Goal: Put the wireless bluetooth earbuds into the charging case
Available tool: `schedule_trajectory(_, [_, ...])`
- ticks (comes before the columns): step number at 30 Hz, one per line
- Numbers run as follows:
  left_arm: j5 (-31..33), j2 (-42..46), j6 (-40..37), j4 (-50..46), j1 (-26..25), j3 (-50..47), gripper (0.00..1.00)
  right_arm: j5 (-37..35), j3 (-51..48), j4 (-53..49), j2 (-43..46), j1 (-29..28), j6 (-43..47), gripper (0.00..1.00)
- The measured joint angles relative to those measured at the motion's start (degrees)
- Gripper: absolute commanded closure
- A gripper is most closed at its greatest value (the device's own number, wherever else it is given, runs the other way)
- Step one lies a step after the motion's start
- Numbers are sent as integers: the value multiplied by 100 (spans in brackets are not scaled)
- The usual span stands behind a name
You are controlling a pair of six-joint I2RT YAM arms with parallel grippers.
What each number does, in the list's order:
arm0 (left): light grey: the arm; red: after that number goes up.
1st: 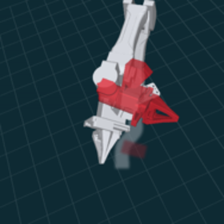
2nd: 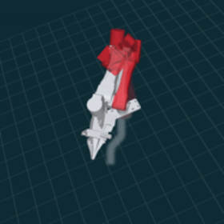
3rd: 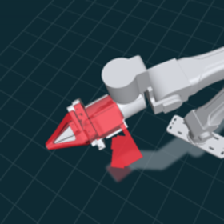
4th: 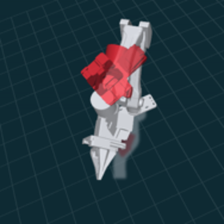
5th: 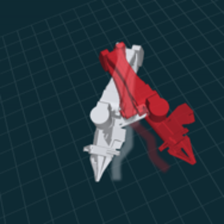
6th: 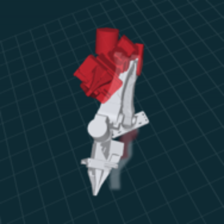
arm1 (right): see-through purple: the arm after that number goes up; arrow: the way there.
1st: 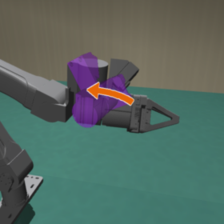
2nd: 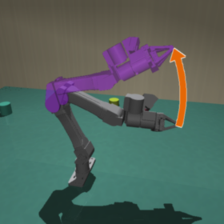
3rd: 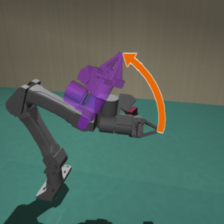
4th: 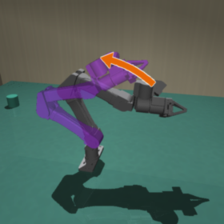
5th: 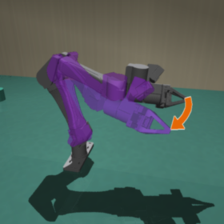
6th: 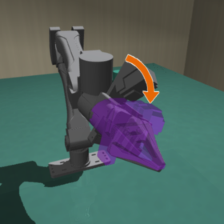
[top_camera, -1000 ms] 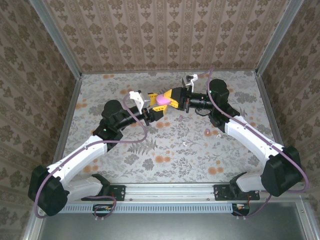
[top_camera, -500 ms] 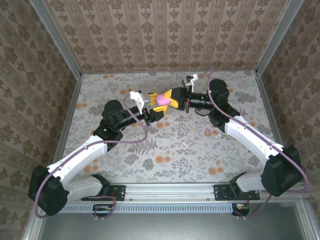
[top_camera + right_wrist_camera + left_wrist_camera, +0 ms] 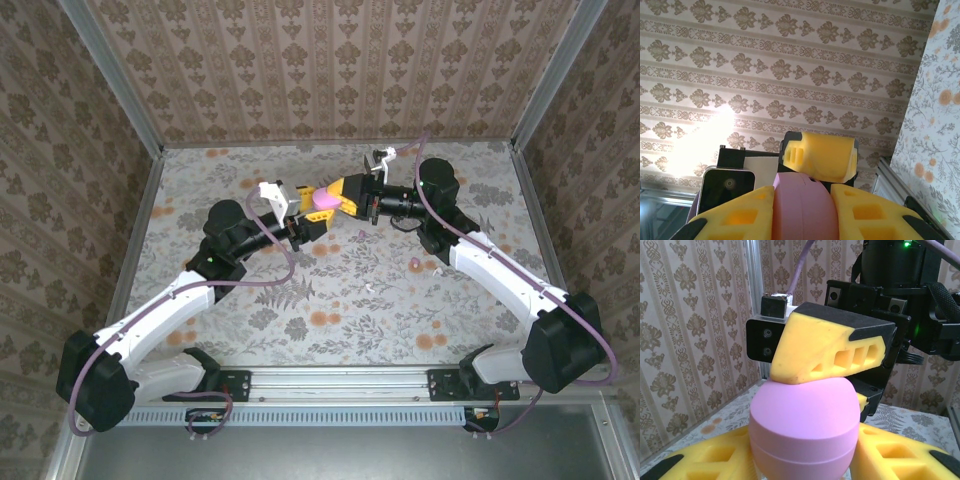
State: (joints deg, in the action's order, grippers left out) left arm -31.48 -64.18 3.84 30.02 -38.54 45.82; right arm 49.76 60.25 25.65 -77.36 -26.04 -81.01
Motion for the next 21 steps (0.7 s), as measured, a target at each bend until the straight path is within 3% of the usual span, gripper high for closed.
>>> schedule_trajectory(21, [-13, -50, 92, 17, -4, 4, 47, 0, -44, 118, 0, 0, 9, 78])
